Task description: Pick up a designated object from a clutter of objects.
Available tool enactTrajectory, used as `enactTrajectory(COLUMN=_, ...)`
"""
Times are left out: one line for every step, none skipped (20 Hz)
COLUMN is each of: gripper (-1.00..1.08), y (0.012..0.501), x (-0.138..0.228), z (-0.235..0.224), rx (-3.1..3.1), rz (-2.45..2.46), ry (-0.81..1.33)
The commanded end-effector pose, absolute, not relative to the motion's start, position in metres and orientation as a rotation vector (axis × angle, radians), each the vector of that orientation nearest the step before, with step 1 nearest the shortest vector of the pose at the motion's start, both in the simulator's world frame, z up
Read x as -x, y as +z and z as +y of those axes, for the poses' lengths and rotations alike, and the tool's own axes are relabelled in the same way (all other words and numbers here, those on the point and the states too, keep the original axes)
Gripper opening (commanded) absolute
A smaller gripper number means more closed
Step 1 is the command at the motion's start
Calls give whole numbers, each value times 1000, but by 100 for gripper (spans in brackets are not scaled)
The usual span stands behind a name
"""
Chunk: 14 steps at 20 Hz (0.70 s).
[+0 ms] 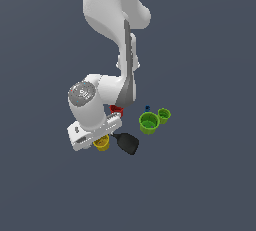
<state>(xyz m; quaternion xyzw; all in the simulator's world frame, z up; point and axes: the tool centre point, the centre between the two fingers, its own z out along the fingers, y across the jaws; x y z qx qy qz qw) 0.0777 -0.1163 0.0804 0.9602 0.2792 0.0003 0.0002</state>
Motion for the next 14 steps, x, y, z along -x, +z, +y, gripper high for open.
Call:
enactTrajectory(gripper=100, y=66, x=-77, z=-116, rx=-3016, rz=879, ry=-1)
enactTrajectory(gripper=100, y=61, x=-77, z=-116, rx=-3016, rz=880, ry=0)
enactTrajectory(gripper=100, y=57, x=-77, z=-116, rx=-3016, rz=880, ry=0)
enactTrajectory(gripper=100, y=53, x=-77, z=-116, rx=-3016, rz=881, ry=0)
enactTrajectory(gripper=100, y=50, x=-77, z=-116, rx=-3016, rz=881, ry=0)
enactTrajectory(gripper=100, y=48, x=-77, z=-116, rx=-3016, rz=881, ry=0)
enactTrajectory(gripper=100, y=47, x=-77, z=-117, rx=-3016, rz=881, ry=0)
enactTrajectory(gripper=100, y=47, x=-78, z=-116, rx=-3015, rz=881, ry=0)
enactTrajectory(gripper=100, y=47, x=-78, z=-116, rx=-3015, rz=881, ry=0)
enactTrajectory(gripper=-100, y=47, x=-78, z=-116, rx=-3015, rz=881, ry=0)
enactTrajectory(gripper=-100, y=47, x=-78, z=-116, rx=-3015, rz=881, ry=0)
enactTrajectory(gripper=-100, y=47, x=-78, z=-116, rx=-3015, rz=881, ry=0)
enactTrajectory(gripper=-100, y=47, x=-78, z=-116, rx=-3015, rz=881, ry=0)
enactTrajectory(gripper=-100, y=47, x=-78, z=-116, rx=-3015, rz=881, ry=0)
